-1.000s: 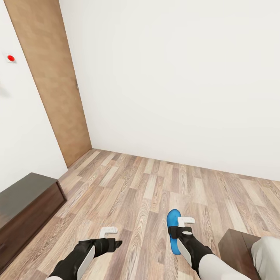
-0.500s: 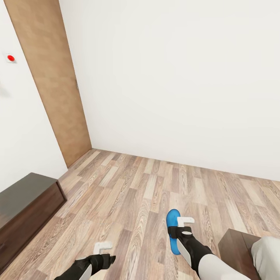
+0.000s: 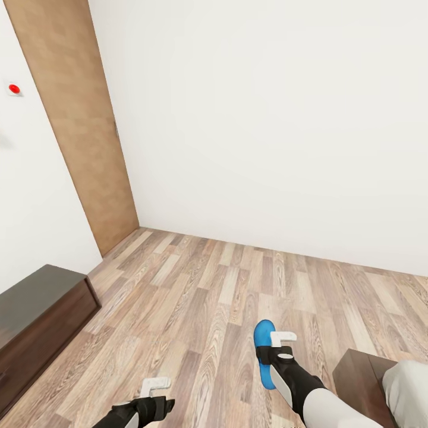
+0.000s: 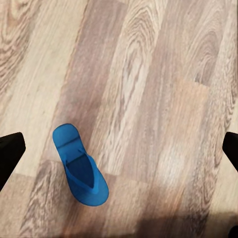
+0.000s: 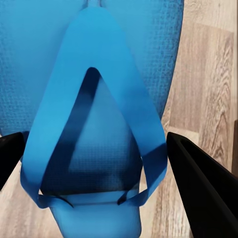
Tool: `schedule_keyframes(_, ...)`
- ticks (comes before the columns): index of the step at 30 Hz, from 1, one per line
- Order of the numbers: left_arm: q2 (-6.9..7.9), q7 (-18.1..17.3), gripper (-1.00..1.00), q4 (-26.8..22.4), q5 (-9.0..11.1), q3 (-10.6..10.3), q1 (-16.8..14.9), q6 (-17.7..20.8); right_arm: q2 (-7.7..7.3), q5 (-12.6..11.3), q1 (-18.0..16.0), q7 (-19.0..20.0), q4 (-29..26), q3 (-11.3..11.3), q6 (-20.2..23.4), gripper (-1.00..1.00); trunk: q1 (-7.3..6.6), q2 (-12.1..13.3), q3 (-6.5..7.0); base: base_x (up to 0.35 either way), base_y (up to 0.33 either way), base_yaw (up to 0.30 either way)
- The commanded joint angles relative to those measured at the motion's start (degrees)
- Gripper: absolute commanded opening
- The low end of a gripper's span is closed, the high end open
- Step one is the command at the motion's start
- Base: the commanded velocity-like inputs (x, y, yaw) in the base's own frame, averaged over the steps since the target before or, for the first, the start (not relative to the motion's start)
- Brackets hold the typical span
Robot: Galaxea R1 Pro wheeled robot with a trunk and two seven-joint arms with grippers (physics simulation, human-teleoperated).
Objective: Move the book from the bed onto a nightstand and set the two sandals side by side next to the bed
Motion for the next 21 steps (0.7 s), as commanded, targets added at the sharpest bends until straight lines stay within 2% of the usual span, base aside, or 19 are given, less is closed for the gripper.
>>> schedule_keyframes(1,0.04,0.0,1.00,-0.1,0.6,-0.3,0.0,0.3,0.01,0.0,0.0,-0.2,-0.1,0.2,0.4,-1.00,-0.01,0.0,-0.05,0.000,0.000,-0.180)
schedule_keyframes(7,0.04,-0.3,1.00,-0.1,0.5,-0.3,0.0,0.4,0.03,0.0,0.0,-0.1,-0.1,0.2,0.4,-1.00,-0.01,0.0,-0.05,0.000,0.000,-0.114)
schedule_keyframes(21,0.09,-0.4,1.00,0.0,0.7,-0.2,0.0,-0.1,0.44,0.0,0.0,-0.1,-0.1,0.2,0.4,-1.00,-0.01,0.0,-0.05,0.000,0.024,-0.011)
